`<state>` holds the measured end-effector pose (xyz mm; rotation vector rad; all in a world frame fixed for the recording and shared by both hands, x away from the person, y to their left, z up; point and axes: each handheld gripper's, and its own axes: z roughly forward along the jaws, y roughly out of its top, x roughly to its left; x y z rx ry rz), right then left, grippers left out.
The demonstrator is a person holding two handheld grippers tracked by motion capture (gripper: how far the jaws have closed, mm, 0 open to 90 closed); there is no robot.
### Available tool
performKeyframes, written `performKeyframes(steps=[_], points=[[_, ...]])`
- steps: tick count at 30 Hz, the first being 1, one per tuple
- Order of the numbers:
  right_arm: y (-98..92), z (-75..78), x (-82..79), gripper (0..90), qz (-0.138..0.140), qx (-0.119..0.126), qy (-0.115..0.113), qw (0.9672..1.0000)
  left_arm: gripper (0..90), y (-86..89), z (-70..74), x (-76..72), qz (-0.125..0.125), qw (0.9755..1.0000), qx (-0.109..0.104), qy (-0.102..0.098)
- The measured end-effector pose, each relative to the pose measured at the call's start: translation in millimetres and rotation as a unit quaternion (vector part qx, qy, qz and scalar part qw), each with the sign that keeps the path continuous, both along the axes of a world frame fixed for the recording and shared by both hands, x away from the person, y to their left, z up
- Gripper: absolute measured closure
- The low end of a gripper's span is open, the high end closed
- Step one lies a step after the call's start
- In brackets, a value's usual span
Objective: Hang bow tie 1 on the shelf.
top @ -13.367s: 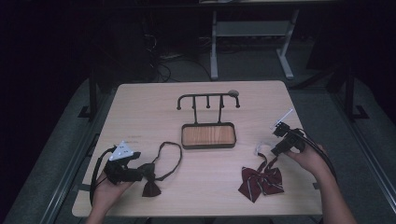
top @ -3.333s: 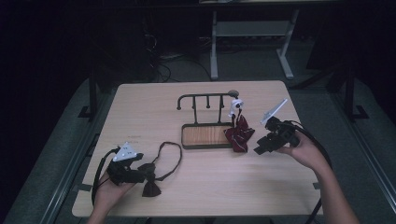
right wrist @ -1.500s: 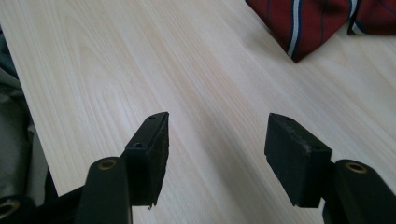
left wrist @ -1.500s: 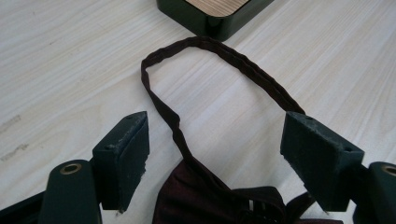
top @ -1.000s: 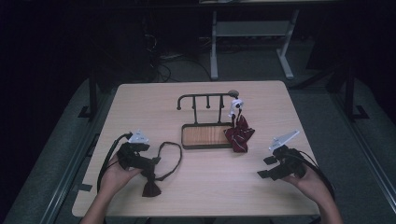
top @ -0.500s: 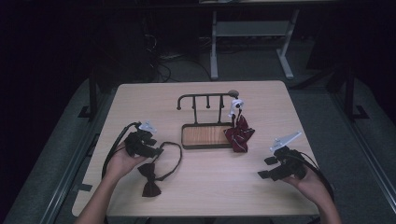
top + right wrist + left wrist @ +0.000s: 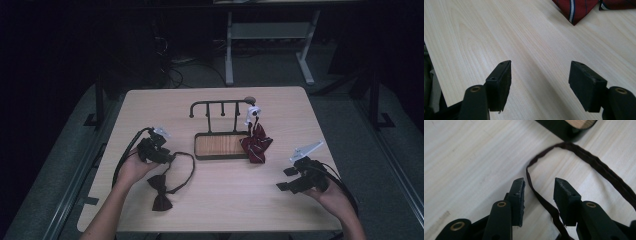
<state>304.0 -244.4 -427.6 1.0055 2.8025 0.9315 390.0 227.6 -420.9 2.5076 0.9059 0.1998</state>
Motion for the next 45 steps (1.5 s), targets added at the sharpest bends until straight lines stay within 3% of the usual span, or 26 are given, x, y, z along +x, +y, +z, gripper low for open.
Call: performKeyframes(steps=[8,11,18,22,27,31,39,45], points=[[-0.7,0.2,-0.2,34.4,0.0,-0.001,-0.003,1.0,66.8,-5.0,-1.2,7.8,-0.003,0.9999,0.006,0.01],[0.0,0.2,0.0,34.4,0.002,0.0,-0.002,1.0,66.8,-7.2,-2.7,13.4,-0.001,0.9997,0.022,0.006],[0.0,-0.1,0.2,34.4,0.002,0.0,-0.001,1.0,68.4,-7.7,-11.0,18.3,0.001,0.9993,0.036,0.013],[0.7,0.2,-0.1,34.4,0.003,0.001,-0.002,1.0,71.2,-8.0,-12.6,20.3,0.001,0.9993,0.034,0.015],[1.2,4.0,-1.8,34.5,0.004,0.006,-0.004,1.0,77.3,-10.4,-18.1,22.1,-0.006,0.9987,0.04,0.03],[-0.2,4.7,-2.0,34.5,0.001,0.008,-0.007,0.9999,85.7,-13.3,-19.6,21.0,-0.011,0.9986,0.043,0.028],[1.5,4.2,-1.8,34.7,0.005,0.011,-0.008,0.9999,90.0,-10.7,-15.2,17.7,-0.015,0.9981,0.049,0.032],[1.7,3.4,-1.7,34.7,0.002,0.012,-0.003,0.9999,90.0,-5.3,-5.5,12.3,-0.02,0.9986,0.037,0.032]])
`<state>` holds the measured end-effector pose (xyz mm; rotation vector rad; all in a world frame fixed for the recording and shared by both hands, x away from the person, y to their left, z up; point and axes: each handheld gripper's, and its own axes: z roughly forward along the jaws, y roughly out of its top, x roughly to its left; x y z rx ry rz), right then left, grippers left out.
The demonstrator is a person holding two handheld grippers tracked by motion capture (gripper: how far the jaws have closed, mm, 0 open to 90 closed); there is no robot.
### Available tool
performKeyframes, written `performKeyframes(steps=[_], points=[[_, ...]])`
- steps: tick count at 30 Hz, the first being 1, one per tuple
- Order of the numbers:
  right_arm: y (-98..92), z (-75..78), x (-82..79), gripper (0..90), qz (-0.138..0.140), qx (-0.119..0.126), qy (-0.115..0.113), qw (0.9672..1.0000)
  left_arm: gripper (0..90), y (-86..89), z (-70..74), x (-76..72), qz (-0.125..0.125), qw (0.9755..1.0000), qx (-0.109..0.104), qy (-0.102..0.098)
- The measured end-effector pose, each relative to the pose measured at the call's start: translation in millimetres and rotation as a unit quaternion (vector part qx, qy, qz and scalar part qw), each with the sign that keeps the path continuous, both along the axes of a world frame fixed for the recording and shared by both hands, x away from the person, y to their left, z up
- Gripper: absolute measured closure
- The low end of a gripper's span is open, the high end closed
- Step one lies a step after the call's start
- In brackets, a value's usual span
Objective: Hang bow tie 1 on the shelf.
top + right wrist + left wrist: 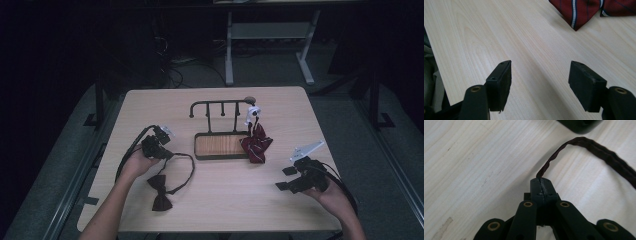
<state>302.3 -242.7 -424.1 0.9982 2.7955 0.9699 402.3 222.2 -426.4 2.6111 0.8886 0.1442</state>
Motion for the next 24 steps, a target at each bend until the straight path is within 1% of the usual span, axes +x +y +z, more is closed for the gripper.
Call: performKeyframes(steps=[3,4,5,6,7,8,9,10,11,13,15,16,17,18,20,21,23,24], points=[[0.8,-0.1,-0.1,34.7,0.003,0.001,-0.003,1.0,90.0,1.4,3.1,-2.5,0.002,1.0,-0.005,0.0],[1.0,-0.2,0.0,34.7,0.004,0.0,-0.003,1.0,90.0,3.1,7.1,-5.3,0.004,0.9999,-0.013,-0.002],[1.0,-0.2,0.0,34.7,0.004,0.0,-0.003,1.0,90.0,3.1,7.1,-5.3,0.004,0.9999,-0.013,-0.002],[1.3,-0.4,0.2,34.6,0.003,0.001,-0.002,1.0,90.0,4.4,11.3,-8.1,0.002,0.9999,-0.015,-0.004],[1.4,-0.5,0.2,34.6,0.003,0.001,-0.002,1.0,90.0,4.4,11.3,-8.1,0.002,0.9999,-0.015,-0.004],[1.4,-0.6,0.2,34.7,0.004,0.0,-0.002,1.0,90.0,4.2,15.2,-11.3,-0.001,0.9999,-0.015,-0.007],[1.4,-0.6,0.2,34.7,0.004,0.0,-0.002,1.0,90.0,4.2,15.2,-11.3,-0.001,0.9999,-0.015,-0.007],[1.5,-0.7,0.2,34.6,0.004,0.0,-0.002,1.0,90.0,4.1,18.5,-12.8,-0.006,0.9998,-0.014,-0.009],[1.4,-0.7,0.0,34.6,0.004,0.001,-0.002,1.0,90.0,3.8,22.7,-15.3,-0.01,0.9997,-0.021,-0.009],[1.4,-0.4,-0.2,34.6,0.005,0.003,-0.002,1.0,90.0,4.5,27.9,-17.1,-0.017,0.9994,-0.027,-0.01],[1.3,-0.2,-0.3,34.6,0.005,0.003,-0.003,1.0,90.0,4.9,30.5,-17.9,-0.021,0.9994,-0.025,-0.009],[0.6,0.0,-0.1,34.6,0.004,0.006,-0.001,1.0,90.0,5.8,35.0,-19.7,-0.026,0.9993,-0.024,-0.009],[0.4,0.0,0.0,34.6,0.005,0.007,-0.001,1.0,90.0,5.8,35.0,-19.7,-0.026,0.9993,-0.024,-0.009],[0.1,-0.1,0.1,34.6,0.005,0.008,-0.001,1.0,90.0,6.7,39.1,-21.4,-0.03,0.9991,-0.029,-0.007],[0.0,-0.2,0.0,34.6,0.004,0.009,0.001,0.9999,90.0,7.1,41.1,-22.2,-0.033,0.999,-0.031,-0.009],[-0.1,-0.4,0.1,34.6,0.004,0.01,0.001,0.9999,90.0,7.6,45.7,-24.0,-0.039,0.9986,-0.034,-0.006],[0.3,-0.7,0.2,34.6,0.004,0.011,0.001,0.9999,90.0,7.2,50.0,-26.4,-0.044,0.9984,-0.035,-0.008],[0.3,-1.0,0.4,34.6,0.006,0.011,0.0,0.9999,90.0,7.0,52.1,-27.3,-0.047,0.9983,-0.036,-0.006]])
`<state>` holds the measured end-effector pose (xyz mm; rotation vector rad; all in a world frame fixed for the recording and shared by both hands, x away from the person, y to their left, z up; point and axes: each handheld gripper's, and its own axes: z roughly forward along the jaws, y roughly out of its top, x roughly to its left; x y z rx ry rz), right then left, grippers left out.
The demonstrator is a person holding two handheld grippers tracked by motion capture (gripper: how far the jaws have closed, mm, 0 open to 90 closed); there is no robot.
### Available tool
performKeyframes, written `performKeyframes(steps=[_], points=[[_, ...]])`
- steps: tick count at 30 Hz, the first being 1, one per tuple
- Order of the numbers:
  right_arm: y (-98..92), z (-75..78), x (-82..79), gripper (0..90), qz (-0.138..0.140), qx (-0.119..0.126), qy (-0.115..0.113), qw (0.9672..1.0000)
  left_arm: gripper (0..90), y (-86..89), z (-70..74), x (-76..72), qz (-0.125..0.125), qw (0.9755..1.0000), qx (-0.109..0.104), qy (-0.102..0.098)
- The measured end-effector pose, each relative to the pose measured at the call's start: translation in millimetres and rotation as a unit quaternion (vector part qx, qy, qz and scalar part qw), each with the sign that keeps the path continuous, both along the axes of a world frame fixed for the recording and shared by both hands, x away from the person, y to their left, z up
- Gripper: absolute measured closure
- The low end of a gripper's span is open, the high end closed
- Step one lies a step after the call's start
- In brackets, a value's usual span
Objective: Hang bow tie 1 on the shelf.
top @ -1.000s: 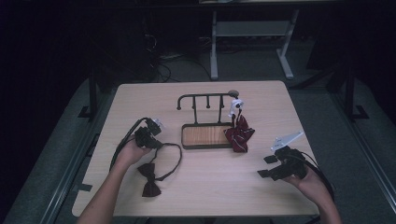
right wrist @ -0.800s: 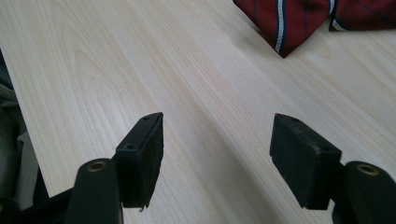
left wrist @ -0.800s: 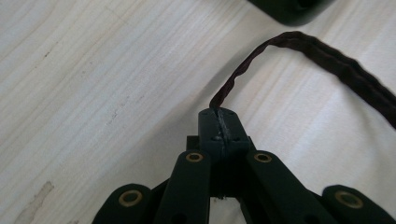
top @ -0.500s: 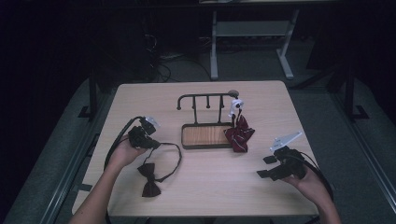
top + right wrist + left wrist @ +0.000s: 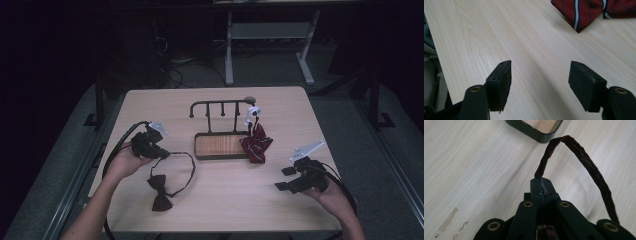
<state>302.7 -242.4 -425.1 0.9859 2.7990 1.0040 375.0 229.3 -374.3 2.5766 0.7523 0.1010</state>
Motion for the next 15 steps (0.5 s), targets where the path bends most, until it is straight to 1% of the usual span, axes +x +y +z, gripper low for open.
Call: performKeyframes(steps=[1,2,3,4,9,10,11,15], points=[[0.2,-0.1,0.1,34.6,0.0,0.0,0.0,1.0,90.0,0.0,0.0,0.0,0.0,1.0,0.0,0.0],[0.4,-0.3,0.2,34.6,0.001,0.0,0.001,1.0,90.0,-0.4,3.9,-1.8,-0.003,1.0,0.001,-0.001],[0.4,-0.3,0.2,34.6,0.001,0.0,0.001,1.0,90.0,-0.4,3.9,-1.8,-0.003,1.0,0.001,-0.001],[0.7,-0.5,0.3,34.6,0.002,0.0,0.001,1.0,90.0,-0.5,7.4,-3.2,-0.005,1.0,0.003,0.0],[0.1,-0.7,0.3,34.6,0.001,0.0,0.0,1.0,90.0,-0.2,12.2,-4.5,-0.008,0.9999,0.007,0.002],[0.1,0.0,0.1,34.6,-0.002,0.001,0.004,1.0,90.0,-0.1,13.4,-4.8,-0.009,0.9999,0.009,0.001],[-0.3,-0.3,0.6,34.6,0.0,0.0,0.001,1.0,90.0,0.0,15.4,-5.5,-0.009,0.9999,0.009,-0.002],[-0.2,-0.4,1.5,34.6,0.0,0.0,0.004,1.0,90.0,-0.2,21.0,-6.4,-0.013,0.9999,0.009,-0.002]])
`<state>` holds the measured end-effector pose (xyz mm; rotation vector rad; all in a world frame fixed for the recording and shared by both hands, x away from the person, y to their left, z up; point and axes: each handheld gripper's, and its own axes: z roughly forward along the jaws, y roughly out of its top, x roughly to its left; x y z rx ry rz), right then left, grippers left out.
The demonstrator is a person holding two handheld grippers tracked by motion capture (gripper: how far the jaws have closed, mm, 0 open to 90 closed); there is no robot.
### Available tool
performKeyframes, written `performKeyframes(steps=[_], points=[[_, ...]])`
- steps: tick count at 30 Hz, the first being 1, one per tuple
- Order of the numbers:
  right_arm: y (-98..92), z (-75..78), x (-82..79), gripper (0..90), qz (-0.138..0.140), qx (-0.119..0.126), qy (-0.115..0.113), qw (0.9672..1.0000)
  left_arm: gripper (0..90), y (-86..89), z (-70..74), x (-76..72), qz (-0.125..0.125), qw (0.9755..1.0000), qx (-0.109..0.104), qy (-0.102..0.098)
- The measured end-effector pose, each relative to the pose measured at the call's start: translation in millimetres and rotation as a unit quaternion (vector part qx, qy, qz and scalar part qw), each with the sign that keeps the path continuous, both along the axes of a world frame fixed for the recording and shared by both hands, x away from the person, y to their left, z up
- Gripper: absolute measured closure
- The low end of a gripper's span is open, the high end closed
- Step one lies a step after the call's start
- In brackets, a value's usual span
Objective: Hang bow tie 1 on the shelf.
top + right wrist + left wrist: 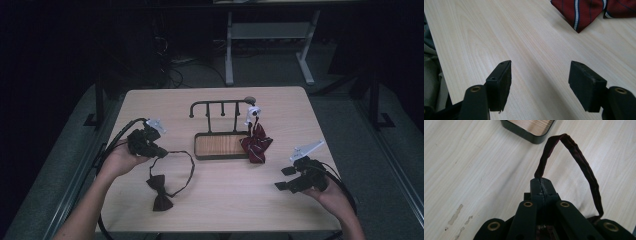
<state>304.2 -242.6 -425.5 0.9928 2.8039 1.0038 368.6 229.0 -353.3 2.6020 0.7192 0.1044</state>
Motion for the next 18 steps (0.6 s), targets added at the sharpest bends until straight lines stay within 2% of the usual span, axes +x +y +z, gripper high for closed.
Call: performKeyframes(steps=[12,18], points=[[-0.1,0.4,1.2,34.5,-0.005,-0.001,0.004,1.0,90.0,-2.3,14.0,-2.4,-0.012,0.9999,-0.003,-0.003],[-1.2,0.1,2.5,34.1,-0.007,-0.003,0.003,1.0,90.0,-3.4,24.1,-4.2,-0.019,0.9997,-0.007,-0.011]])
